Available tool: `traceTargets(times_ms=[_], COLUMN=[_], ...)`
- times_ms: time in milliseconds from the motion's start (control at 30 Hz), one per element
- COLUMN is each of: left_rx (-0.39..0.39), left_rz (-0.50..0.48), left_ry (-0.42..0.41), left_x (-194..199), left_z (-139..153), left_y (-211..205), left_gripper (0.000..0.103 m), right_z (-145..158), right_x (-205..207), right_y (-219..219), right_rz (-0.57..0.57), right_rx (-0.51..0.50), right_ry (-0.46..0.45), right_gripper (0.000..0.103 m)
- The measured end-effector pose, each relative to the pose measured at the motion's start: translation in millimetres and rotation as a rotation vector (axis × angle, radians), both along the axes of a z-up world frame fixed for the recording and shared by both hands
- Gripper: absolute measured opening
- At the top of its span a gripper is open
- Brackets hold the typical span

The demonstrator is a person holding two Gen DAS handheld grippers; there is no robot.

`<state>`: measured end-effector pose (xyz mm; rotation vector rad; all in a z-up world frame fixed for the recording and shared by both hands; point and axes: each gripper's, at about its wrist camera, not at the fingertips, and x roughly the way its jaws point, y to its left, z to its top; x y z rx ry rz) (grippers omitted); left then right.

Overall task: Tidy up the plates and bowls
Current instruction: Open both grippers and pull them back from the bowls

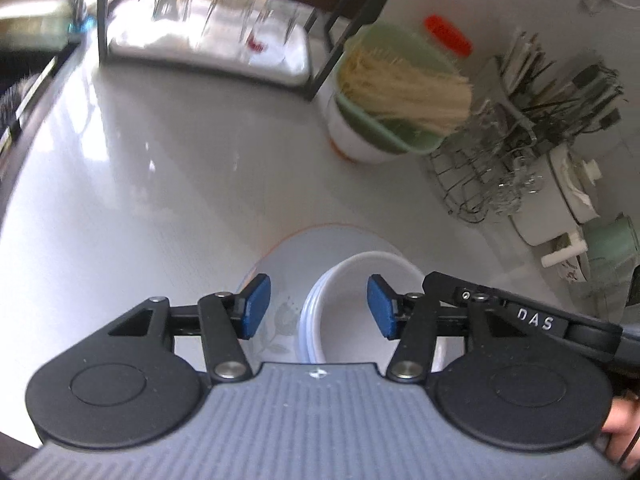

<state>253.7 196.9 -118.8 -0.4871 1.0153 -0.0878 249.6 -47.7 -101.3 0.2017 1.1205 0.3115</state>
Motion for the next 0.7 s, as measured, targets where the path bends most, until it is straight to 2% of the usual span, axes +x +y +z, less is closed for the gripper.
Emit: traceTargets(times_ms=[167, 300, 467, 633, 700], left_rx=[0.053, 0.064, 0.094, 0.148, 0.169], left_rz=[-0.030, -0.012, 0.017, 0.019, 0.025], left_ry=[-0.080, -0.161, -0.239, -0.300, -0.320], left_x=[-15.2, -36.2, -67.7, -107.5, -125.6], left_z=[40.3, 78.8, 121.4, 151.1, 160.1], left_y=[5.1, 5.3, -10.1, -38.1, -51.7], left_gripper=[0.060, 0.060, 0.060, 0.060, 0.063], right_z=[28.0, 59.8, 106.5, 143.3, 155.7], right_x=[-12.5, -25.8, -52.4, -86.5, -101.0], right_y=[-1.2, -1.9, -14.4, -36.5, -43.9], right_rz=[-0.004, 0.022, 0.059, 0.084, 0.092], right_rx=[0.034, 0.061, 0.079, 0.109, 0.104], right_ry=[-0.065, -0.146, -0.272, -0.368, -0.408], right_gripper=[0.042, 0.042, 0.042, 0.042, 0.042])
